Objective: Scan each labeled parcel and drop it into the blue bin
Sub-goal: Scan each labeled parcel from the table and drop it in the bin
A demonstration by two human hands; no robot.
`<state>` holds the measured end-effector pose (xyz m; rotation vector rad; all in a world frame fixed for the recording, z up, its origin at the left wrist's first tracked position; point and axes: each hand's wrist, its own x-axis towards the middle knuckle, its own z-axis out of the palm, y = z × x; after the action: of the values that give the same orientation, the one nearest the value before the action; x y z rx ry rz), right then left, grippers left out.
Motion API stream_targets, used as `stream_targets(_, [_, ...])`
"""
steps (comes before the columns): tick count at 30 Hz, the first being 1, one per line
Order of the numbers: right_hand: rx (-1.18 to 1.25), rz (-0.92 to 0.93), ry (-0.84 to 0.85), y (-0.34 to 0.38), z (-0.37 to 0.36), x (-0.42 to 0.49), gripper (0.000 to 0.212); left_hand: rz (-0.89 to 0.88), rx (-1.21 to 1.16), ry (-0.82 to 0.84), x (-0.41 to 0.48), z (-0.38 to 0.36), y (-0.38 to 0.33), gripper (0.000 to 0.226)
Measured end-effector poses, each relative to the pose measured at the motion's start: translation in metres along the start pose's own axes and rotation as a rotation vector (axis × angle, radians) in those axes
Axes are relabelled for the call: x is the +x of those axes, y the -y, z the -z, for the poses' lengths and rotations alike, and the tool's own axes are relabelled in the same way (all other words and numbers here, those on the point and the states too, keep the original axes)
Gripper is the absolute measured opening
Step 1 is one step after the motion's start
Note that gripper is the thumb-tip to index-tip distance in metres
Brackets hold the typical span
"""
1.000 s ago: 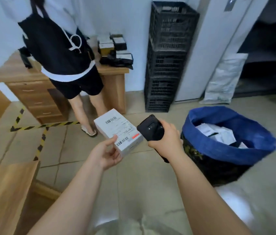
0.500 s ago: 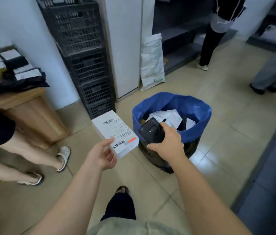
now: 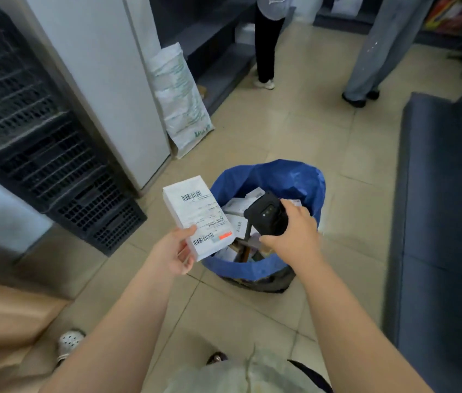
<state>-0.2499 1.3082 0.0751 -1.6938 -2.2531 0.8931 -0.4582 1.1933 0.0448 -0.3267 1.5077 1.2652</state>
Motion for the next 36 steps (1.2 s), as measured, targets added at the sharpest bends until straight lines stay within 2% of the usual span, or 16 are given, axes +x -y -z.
stream_targets(3, [0.149,-0.073,-0.018,-0.007,-0.014,0.024,0.097,0.047,0.055,0.002,0.035,-0.021,-0.013,0.014])
stream_targets(6, [0.196,-0.140,-0.028,-0.019,-0.029,0.054,0.096,0.064,0.105,-0.010,0.069,-0.047,-0.020,0.015])
stream_targets(10, [0.163,-0.196,0.044,-0.036,-0.040,0.106,0.093,0.003,0.183,0.018,0.118,-0.078,-0.027,0.022])
stream_targets(12, [0.153,-0.200,0.091,-0.044,-0.045,0.137,0.092,-0.004,0.204,-0.023,0.140,-0.093,-0.029,0.020])
stream_targets(16, [0.122,-0.240,0.175,-0.052,-0.052,0.200,0.089,0.091,0.209,-0.090,0.185,-0.118,-0.033,0.018])
stream_targets(22, [0.113,-0.301,0.241,-0.065,-0.076,0.269,0.092,0.133,0.322,-0.066,0.250,-0.157,-0.050,0.022])
stream_targets(25, [0.112,-0.340,0.254,-0.074,-0.092,0.292,0.090,0.146,0.402,-0.032,0.291,-0.174,-0.055,0.027])
stream_targets(36, [0.095,-0.486,0.222,-0.108,-0.175,0.352,0.088,0.267,0.632,0.033,0.428,-0.206,-0.053,0.020])
